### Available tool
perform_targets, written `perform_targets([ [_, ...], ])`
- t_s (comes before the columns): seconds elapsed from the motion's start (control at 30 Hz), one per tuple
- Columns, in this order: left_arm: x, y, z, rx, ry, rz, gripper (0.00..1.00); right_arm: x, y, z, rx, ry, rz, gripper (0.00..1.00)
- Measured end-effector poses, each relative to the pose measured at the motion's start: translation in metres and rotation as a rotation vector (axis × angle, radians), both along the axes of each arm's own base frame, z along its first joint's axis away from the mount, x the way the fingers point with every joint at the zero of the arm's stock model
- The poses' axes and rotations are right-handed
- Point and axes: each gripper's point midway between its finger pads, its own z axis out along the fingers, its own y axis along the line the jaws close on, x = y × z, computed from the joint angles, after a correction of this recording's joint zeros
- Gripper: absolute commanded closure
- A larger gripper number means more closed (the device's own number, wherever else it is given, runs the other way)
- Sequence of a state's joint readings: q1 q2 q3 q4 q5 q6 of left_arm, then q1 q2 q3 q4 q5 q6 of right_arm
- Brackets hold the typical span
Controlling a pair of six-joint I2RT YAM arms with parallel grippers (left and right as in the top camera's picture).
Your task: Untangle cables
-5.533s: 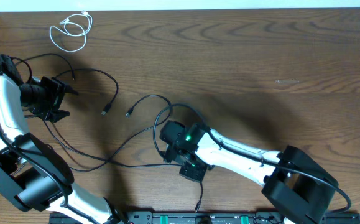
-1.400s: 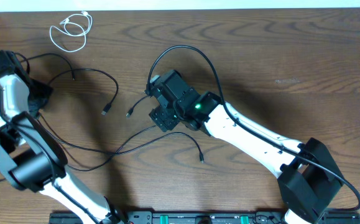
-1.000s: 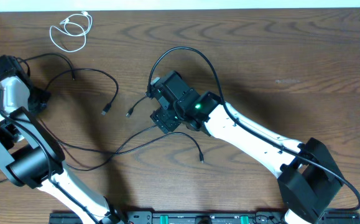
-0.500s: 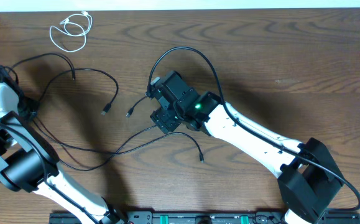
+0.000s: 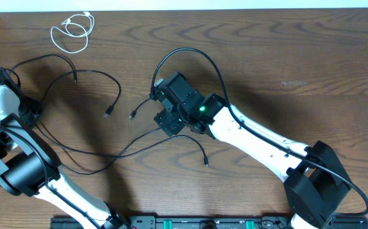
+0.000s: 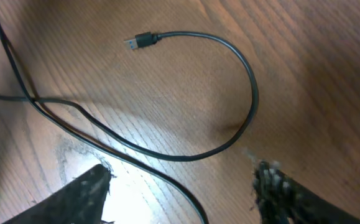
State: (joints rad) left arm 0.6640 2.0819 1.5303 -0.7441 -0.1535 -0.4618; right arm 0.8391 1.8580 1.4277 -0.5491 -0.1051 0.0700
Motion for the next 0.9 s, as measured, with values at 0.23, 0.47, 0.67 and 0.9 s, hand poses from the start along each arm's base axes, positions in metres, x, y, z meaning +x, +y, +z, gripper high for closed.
perform_targets([
  [0.23,-0.018,0.009,-0.001,0.059,0.085,0.013,0.92,-0.003,-0.004,-0.003,-0.016,0.018,-0.003,0.41],
  [0.47,-0.036,0.029,0.003,0.093,0.106,0.069,0.93,-0.004,-0.005,-0.004,-0.021,0.023,-0.004,0.43],
  [0.67,-0.035,0.048,0.018,0.142,0.097,0.065,0.93,-0.004,-0.005,-0.004,-0.022,0.022,-0.002,0.43],
  [0.9,-0.037,0.057,0.027,0.191,0.126,0.059,0.35,-0.004,-0.005,-0.004,-0.022,0.021,-0.001,0.39],
])
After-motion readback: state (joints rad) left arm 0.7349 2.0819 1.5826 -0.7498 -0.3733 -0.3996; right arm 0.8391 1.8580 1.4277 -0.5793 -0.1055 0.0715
